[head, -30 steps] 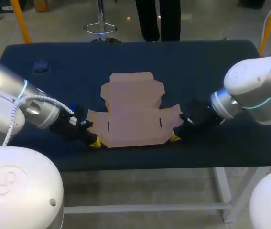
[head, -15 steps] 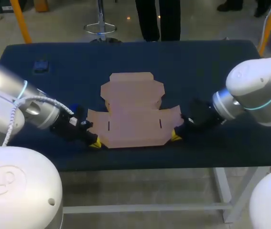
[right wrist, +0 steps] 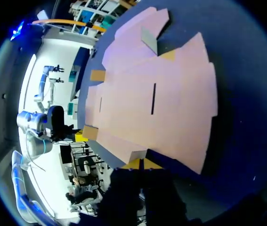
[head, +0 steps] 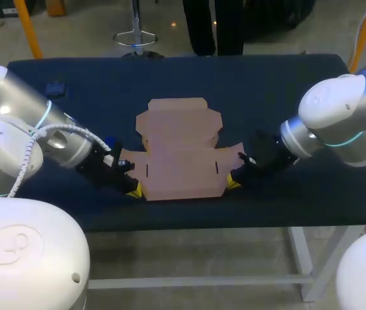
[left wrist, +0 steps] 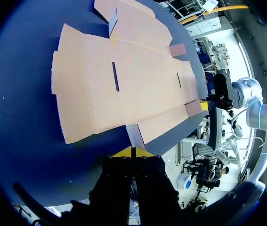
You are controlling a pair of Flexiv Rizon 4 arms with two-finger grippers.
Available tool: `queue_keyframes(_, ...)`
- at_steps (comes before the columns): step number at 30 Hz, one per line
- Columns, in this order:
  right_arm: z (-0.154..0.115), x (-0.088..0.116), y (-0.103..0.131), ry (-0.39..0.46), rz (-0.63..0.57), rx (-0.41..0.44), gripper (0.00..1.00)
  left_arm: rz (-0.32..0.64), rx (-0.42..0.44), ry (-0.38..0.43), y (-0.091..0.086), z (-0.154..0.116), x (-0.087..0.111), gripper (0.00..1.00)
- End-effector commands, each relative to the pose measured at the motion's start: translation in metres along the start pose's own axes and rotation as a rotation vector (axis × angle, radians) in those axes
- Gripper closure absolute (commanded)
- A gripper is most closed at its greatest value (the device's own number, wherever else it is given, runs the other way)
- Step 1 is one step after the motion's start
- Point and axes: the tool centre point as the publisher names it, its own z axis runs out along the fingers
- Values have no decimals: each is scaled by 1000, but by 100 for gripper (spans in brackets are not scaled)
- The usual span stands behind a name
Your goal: Assemble the packaging by folding the flat box into shape, placing the metal phone stand inside, and closing the box properly
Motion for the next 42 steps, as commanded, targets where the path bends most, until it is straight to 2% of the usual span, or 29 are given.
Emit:
queue_keyframes(1, 1, 3, 0, -14, 0, 4, 100, 1, -20, -37, -4, 2, 6, 100)
queue_keyframes(18, 14, 15, -3, -106, -30, 31, 100, 21, -51, -71, -3, 12, 15, 100)
queue_keyframes(42, 23, 19, -5, -164, -52, 40, 100, 34, -43, -91, -4, 20, 21, 100)
